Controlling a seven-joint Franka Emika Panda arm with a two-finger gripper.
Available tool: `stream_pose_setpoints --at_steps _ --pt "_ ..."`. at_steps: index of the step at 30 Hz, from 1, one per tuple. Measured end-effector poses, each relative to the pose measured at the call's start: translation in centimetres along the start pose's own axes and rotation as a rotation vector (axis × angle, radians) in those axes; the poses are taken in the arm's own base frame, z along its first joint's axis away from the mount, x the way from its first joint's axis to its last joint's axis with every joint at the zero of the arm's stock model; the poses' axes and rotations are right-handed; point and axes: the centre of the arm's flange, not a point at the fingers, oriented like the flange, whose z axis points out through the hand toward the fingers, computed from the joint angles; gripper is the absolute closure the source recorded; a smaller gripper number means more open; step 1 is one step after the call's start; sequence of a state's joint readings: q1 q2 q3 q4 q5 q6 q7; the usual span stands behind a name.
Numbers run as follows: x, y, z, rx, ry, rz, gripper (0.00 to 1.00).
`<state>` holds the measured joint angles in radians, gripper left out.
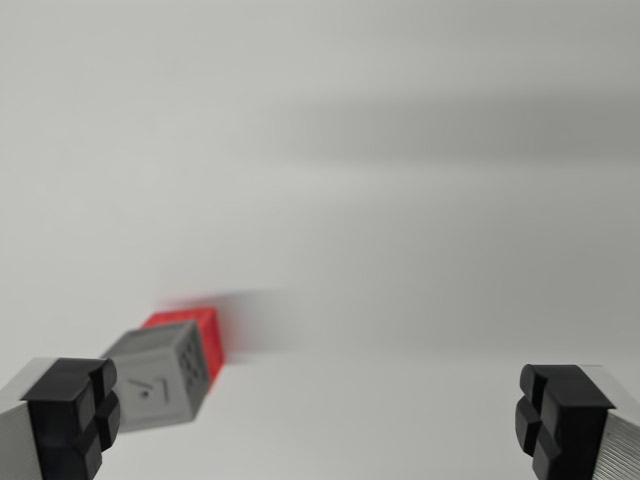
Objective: Destack cube
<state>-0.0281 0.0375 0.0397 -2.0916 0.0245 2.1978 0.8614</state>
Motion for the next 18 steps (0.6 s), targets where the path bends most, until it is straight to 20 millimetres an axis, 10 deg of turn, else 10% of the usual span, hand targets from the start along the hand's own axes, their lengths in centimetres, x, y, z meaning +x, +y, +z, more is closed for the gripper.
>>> stream_pose_setpoints --at_steps 18 --pt "-4.6 0.2 3.6 -0.018 -0.011 -0.044 0.00"
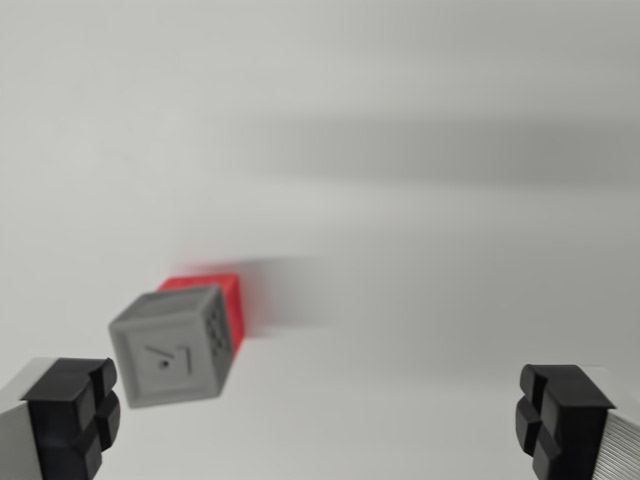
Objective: Destack cube
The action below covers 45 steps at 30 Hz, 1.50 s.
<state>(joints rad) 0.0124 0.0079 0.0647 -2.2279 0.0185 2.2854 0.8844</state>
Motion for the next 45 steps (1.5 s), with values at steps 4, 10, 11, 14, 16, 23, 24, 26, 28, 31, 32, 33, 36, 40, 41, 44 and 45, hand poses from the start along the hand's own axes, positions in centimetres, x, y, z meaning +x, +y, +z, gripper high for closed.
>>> stream_pose_setpoints --at_steps 4,10,11,14,16,23,24,26,28,31,32,33,36,40,41,44,45 --pt "-1.2 0.0 1.0 -0.005 -0.003 -0.012 0.00" --pt "-3.1 0.0 2.5 -0.013 -0.007 -0.030 0.00" --pt "-3.4 0.0 2.8 -0.014 -0.008 -0.033 0.00" --pt "-4.4 0.0 3.7 -0.018 -0.010 -0.042 0.00" --pt "-4.9 0.0 4.0 -0.020 -0.011 -0.047 0.00" --pt "-7.1 0.0 5.7 -0.027 -0.015 -0.068 0.00" --pt "-7.5 0.0 5.9 -0.028 -0.015 -0.071 0.00" --pt "-8.2 0.0 6.5 -0.030 -0.017 -0.078 0.00" --pt "-8.8 0.0 7.0 -0.032 -0.018 -0.083 0.00" --pt "-9.8 0.0 7.8 -0.036 -0.021 -0.094 0.00" --pt "-10.2 -0.1 8.1 -0.038 -0.021 -0.097 0.00" --pt "-10.5 0.0 8.4 -0.039 -0.022 -0.100 0.00" --pt "-11.3 0.0 9.1 -0.043 -0.024 -0.108 0.00" --pt "-12.7 -0.1 10.2 -0.048 -0.027 -0.122 0.00" --pt "-12.9 -0.1 10.4 -0.048 -0.027 -0.123 0.00" --pt "-13.1 -0.1 11.5 -0.046 -0.025 -0.126 0.00" --pt "-13.1 -0.1 12.0 -0.048 -0.026 -0.126 0.00"
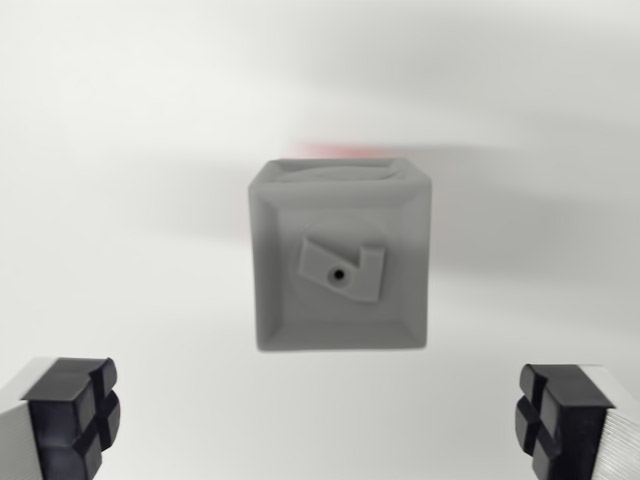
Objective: Destack cube
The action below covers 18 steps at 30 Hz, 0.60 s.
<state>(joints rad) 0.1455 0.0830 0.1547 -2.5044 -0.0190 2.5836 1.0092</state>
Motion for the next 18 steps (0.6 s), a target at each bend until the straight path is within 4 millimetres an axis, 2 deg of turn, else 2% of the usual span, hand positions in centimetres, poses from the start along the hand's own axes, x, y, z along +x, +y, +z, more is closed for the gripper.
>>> stream_pose_setpoints --at_steps 6,18 --pt "0.1 0.1 2.9 -0.004 -0.004 0.002 0.00" --pt "0.0 0.2 6.8 -0.003 -0.003 0.002 0.00"
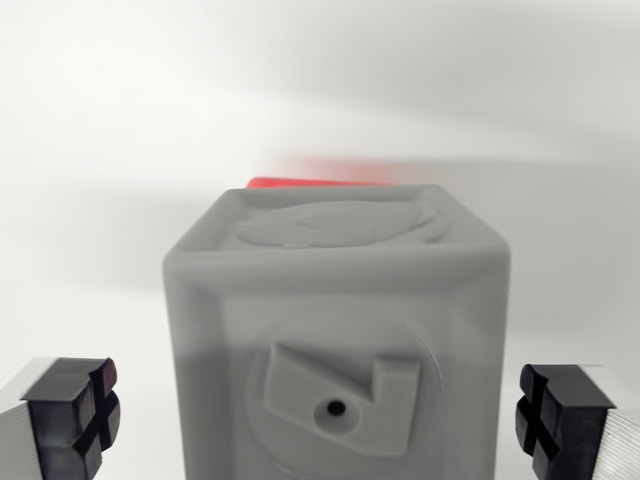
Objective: Destack cube
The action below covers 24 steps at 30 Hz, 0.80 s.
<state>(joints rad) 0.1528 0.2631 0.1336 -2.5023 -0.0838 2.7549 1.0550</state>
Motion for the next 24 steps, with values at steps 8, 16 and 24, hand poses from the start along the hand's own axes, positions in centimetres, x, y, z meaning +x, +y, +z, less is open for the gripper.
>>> stream_pose_setpoints --at_steps 8,16,24 --pt "0.0 0.0 1.3 0.001 0.001 0.001 0.00" --pt "0.0 0.0 1.5 0.002 0.002 0.001 1.00" --pt "0.0 0.0 1.5 0.002 0.002 0.001 1.00"
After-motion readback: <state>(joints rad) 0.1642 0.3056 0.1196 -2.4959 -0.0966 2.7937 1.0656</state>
